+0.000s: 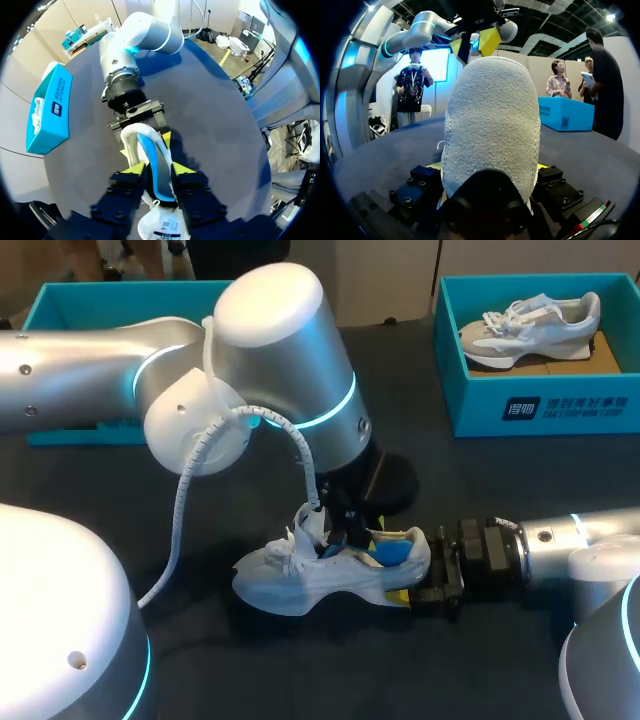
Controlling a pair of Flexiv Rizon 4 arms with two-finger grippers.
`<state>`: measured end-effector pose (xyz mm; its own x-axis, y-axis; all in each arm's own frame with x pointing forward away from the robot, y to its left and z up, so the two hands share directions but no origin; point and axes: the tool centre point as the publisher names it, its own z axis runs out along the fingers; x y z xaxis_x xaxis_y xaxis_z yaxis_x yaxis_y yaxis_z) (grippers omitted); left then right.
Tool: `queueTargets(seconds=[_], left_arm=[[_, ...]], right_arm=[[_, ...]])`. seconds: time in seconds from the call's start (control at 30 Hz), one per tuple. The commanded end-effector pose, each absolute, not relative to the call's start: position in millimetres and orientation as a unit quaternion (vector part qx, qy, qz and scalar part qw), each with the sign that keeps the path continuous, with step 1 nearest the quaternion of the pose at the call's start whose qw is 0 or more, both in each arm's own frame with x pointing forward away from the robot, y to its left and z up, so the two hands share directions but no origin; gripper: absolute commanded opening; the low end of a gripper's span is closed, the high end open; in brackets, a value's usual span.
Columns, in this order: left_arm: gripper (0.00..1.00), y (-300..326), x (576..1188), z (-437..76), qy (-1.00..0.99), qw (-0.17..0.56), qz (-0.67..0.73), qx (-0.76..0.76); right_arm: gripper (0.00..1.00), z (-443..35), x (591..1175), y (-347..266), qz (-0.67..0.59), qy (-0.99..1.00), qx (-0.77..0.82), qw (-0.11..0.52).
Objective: Take the shoe out of the shoebox, open the shoe tongue, remove and reinsert the insole, then place the shoe into the shoebox
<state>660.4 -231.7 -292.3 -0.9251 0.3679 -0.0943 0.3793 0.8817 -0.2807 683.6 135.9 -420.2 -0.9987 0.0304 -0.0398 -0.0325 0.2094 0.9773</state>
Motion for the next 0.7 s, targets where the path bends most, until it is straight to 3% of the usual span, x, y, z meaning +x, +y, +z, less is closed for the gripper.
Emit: queueTargets(seconds=[0.03, 0.3, 0.7], left_arm=[[0.42, -240.1, 666.6, -297.4, 0.972, 0.012, -0.143, 0.187], [0.36, -245.2, 679.0, -300.9, 0.975, 0.007, -0.141, 0.168], [0.36, -252.0, 687.2, -311.2, 0.978, 0.006, -0.129, 0.163]], right_arm=[[0.0, -423.1, 681.9, 138.7, 0.628, 0.778, 0.0, 0.026], [0.0, -423.1, 681.9, 138.7, 0.628, 0.778, 0.0, 0.026], [0.0, -423.1, 681.9, 138.7, 0.628, 0.778, 0.0, 0.026]])
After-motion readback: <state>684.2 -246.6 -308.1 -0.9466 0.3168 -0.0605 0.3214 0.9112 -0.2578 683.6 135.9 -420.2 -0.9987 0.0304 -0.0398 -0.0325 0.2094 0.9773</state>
